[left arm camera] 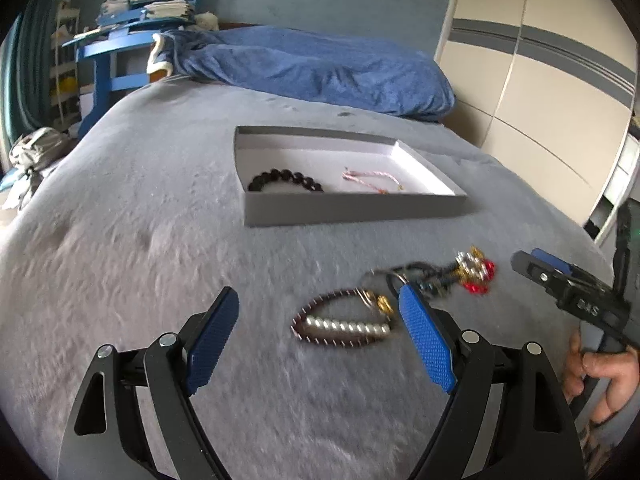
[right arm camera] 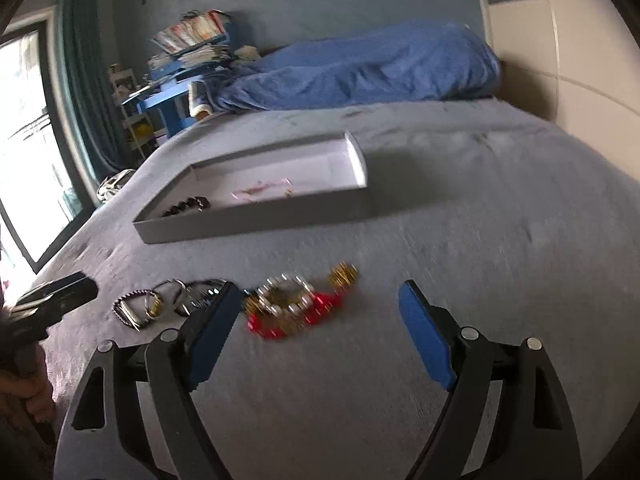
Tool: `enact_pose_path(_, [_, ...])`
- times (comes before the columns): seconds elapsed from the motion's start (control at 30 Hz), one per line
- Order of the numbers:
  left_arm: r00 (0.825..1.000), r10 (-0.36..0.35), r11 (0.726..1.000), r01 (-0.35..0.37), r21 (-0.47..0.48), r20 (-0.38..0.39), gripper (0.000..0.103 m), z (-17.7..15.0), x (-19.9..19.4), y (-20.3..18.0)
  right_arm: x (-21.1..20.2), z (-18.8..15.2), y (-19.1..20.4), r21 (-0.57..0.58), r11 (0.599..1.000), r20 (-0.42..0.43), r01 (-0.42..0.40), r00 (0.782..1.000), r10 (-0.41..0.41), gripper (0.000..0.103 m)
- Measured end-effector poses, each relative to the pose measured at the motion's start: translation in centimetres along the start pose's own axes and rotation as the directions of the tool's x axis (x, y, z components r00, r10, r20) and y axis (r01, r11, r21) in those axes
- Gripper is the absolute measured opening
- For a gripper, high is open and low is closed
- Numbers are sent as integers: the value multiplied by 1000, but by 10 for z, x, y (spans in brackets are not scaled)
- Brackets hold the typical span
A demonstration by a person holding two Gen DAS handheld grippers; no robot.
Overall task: Organize jewelry
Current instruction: 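Move both open tools back over the jewelry pile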
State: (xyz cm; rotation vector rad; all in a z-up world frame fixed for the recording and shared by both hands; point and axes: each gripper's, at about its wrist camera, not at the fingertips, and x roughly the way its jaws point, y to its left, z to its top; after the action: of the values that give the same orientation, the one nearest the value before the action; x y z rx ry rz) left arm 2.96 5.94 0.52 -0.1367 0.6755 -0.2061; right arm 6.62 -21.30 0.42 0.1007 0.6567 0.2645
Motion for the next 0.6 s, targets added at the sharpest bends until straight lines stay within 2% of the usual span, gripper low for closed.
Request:
enact_pose_path(0.23, [1000,-10,997,12,72,-17,82,-4,3,-15,2,-8,1,-19,1000,-12,11,1000,-12,81])
enact_pose_path(0.33, [999,-12,995,17,93,-51,82,-6,10,-19,3,-9,0,-11,1000,-17,6,1000,-6,81])
enact_pose_path(0.6, [994,18,996,-7,92,-112,76,-7,24,-17,8,-8,-2,9,1000,-37,-8,999,8,81])
